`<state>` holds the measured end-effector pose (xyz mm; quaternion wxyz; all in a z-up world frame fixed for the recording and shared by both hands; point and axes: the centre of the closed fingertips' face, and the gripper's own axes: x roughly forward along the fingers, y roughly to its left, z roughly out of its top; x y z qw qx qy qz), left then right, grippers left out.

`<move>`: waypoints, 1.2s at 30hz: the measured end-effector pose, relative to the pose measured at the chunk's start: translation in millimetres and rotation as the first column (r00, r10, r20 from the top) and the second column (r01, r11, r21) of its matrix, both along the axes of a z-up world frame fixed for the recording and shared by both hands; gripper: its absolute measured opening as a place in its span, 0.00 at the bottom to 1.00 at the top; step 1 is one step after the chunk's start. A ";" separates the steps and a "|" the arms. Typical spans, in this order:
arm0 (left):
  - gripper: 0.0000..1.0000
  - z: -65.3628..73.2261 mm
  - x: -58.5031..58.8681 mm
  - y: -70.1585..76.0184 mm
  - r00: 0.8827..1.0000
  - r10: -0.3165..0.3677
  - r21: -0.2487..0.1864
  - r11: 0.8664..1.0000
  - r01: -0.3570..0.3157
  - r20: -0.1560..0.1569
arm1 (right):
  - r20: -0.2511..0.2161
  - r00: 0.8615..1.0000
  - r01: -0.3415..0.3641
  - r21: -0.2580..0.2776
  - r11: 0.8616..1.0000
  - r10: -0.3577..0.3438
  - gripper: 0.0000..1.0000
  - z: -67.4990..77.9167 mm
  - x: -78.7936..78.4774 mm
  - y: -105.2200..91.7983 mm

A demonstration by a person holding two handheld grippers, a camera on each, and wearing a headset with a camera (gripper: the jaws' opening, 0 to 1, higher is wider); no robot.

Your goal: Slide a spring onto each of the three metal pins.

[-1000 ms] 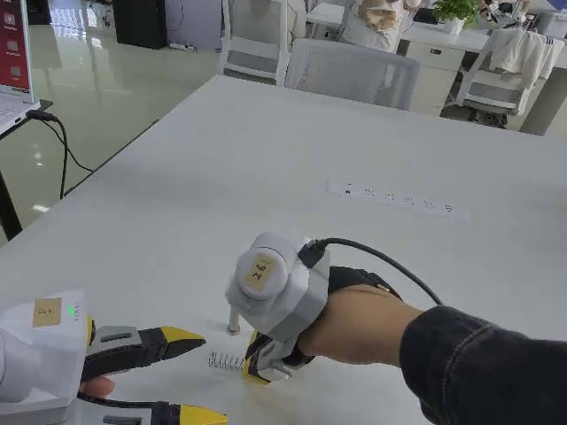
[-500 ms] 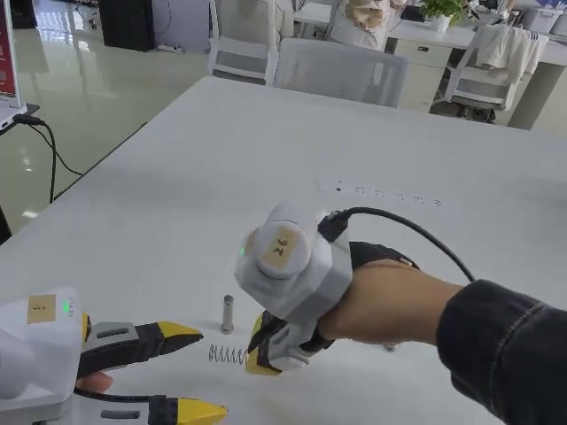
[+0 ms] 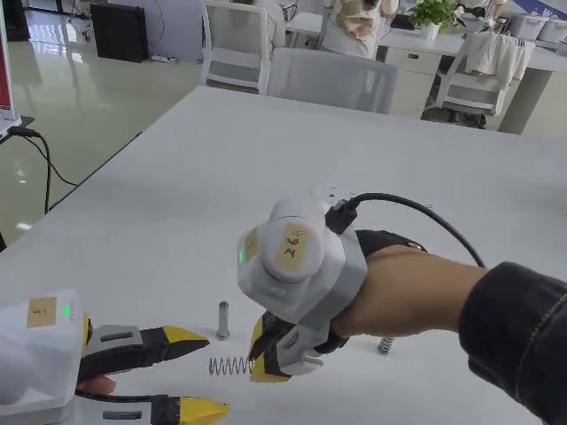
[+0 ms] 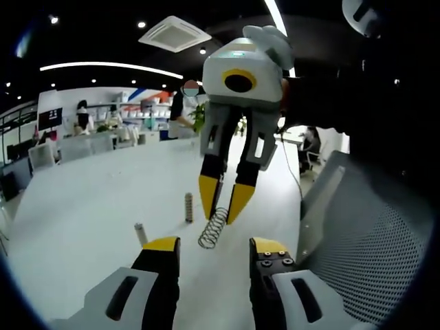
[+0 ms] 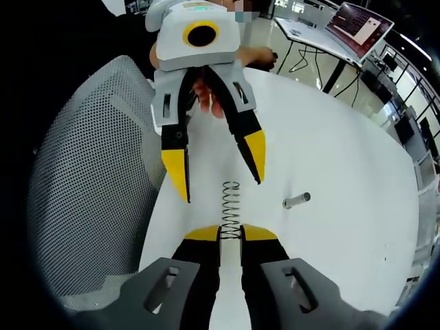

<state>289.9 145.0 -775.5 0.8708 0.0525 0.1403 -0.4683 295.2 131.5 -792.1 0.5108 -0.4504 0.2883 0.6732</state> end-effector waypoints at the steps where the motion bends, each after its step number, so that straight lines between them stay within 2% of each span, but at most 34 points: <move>1: 0.31 0.4 -0.7 -0.6 1.000 -0.005 0.000 1.000 0.005 0.002 | 0.001 1.000 -0.004 0.001 1.000 0.004 0.07 0.8 0.0 0.2; 13: 0.16 6.3 -3.9 -4.2 0.999 -0.031 -0.009 0.999 0.031 0.022 | 0.020 0.997 -0.072 -0.001 0.997 0.072 0.07 4.8 -7.2 -0.4; 24: 0.05 6.2 -7.6 -6.2 0.999 -0.050 -0.011 0.999 0.050 0.019 | 0.040 0.992 -0.122 -0.002 0.992 0.122 0.07 4.8 -12.1 -0.2; 36: 0.03 5.2 -9.6 -8.9 0.998 -0.063 -0.008 0.998 0.063 0.016 | 0.041 0.991 -0.130 0.000 0.992 0.130 0.07 6.4 -12.5 -2.5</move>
